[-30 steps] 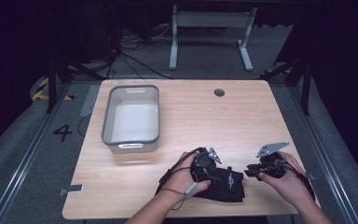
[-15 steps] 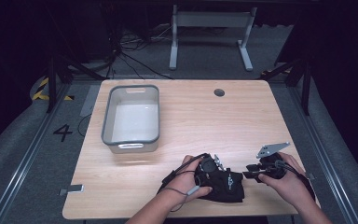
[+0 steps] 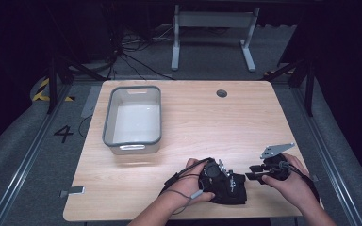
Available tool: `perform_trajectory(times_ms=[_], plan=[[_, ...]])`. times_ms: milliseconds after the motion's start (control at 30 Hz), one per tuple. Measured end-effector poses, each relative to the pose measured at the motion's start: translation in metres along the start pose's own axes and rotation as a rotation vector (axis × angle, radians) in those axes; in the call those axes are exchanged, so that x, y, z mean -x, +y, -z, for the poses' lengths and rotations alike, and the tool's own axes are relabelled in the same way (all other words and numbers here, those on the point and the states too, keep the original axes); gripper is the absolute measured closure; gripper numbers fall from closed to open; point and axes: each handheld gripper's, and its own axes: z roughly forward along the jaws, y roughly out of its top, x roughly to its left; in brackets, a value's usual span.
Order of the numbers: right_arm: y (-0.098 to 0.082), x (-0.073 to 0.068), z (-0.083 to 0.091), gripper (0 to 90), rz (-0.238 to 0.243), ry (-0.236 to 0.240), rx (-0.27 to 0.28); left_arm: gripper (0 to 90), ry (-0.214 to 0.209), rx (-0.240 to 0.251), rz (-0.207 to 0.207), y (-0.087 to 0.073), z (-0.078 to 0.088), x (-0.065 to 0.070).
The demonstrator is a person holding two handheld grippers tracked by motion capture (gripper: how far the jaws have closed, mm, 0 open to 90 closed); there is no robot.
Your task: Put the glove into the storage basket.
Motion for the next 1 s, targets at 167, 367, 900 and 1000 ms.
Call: perform_trajectory(times_ms=[167, 367, 900, 1000], plan=[[0.001, -0.002, 0.000, 64.4, 0.001, 0.004, 0.002, 24.4, 0.025, -0.013, -0.010, 0.001, -0.001, 0.003], [0.001, -0.001, -0.002, 64.8, 0.001, 0.017, 0.001, 27.4, 0.073, -0.041, -0.012, 0.005, -0.003, 0.009], [0.002, 0.002, -0.002, 67.2, -0.006, 0.012, 0.005, 67.2, 0.054, -0.003, 0.056, 0.002, 0.006, -0.010], [0.002, 0.003, -0.001, 67.4, -0.007, 0.012, 0.010, 68.0, 0.029, -0.005, 0.085, 0.001, 0.010, -0.013]])
